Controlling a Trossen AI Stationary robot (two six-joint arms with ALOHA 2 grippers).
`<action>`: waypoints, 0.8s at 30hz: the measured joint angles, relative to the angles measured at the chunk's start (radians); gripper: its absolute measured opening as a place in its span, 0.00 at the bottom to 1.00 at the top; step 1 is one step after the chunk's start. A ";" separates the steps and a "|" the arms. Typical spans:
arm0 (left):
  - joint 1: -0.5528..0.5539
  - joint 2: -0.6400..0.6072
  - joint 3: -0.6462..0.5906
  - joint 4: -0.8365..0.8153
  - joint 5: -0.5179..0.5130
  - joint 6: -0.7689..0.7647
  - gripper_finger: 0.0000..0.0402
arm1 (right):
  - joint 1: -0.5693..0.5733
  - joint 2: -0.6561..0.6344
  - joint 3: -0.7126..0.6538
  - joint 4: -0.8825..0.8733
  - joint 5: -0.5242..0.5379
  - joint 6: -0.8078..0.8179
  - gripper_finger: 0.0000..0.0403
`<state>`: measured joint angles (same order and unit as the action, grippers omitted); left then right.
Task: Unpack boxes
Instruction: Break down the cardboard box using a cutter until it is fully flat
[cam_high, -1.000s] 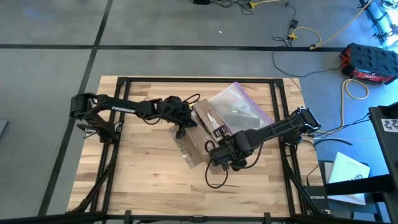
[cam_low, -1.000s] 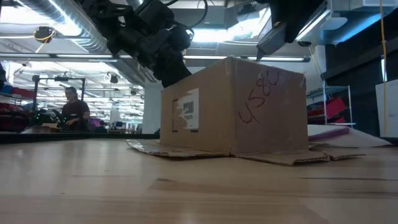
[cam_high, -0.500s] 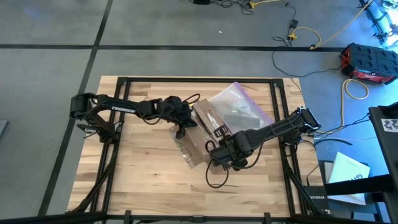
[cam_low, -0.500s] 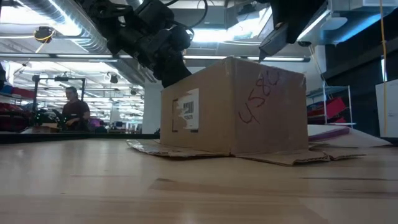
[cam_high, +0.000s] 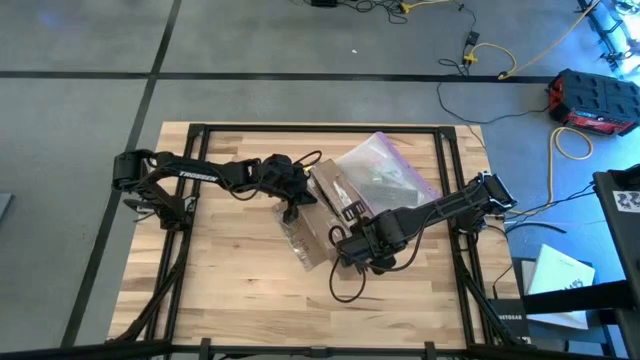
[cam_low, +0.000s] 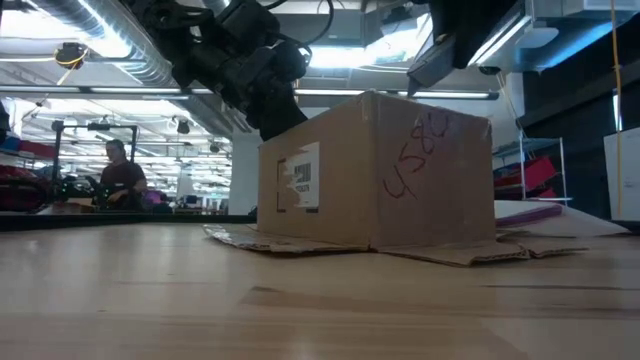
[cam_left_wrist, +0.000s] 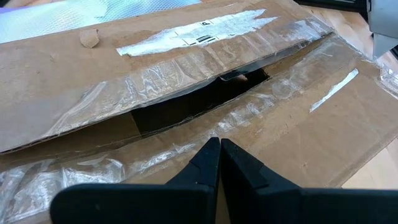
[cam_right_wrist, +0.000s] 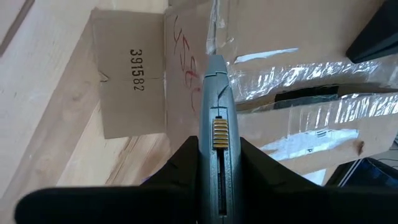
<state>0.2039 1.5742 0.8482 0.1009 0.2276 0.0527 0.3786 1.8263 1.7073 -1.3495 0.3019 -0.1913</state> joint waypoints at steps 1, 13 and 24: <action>0.000 0.000 0.000 0.000 0.000 0.000 0.00 | 0.000 0.000 0.000 0.000 0.000 0.000 0.14; 0.000 0.000 0.000 0.000 0.000 0.006 0.00 | -0.002 0.000 0.000 -0.013 -0.006 0.000 0.14; 0.000 0.000 0.000 0.000 0.000 0.007 0.00 | -0.006 0.000 -0.006 -0.006 -0.014 -0.001 0.14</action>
<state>0.2039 1.5742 0.8479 0.1009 0.2276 0.0593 0.3721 1.8263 1.7009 -1.3553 0.2879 -0.1921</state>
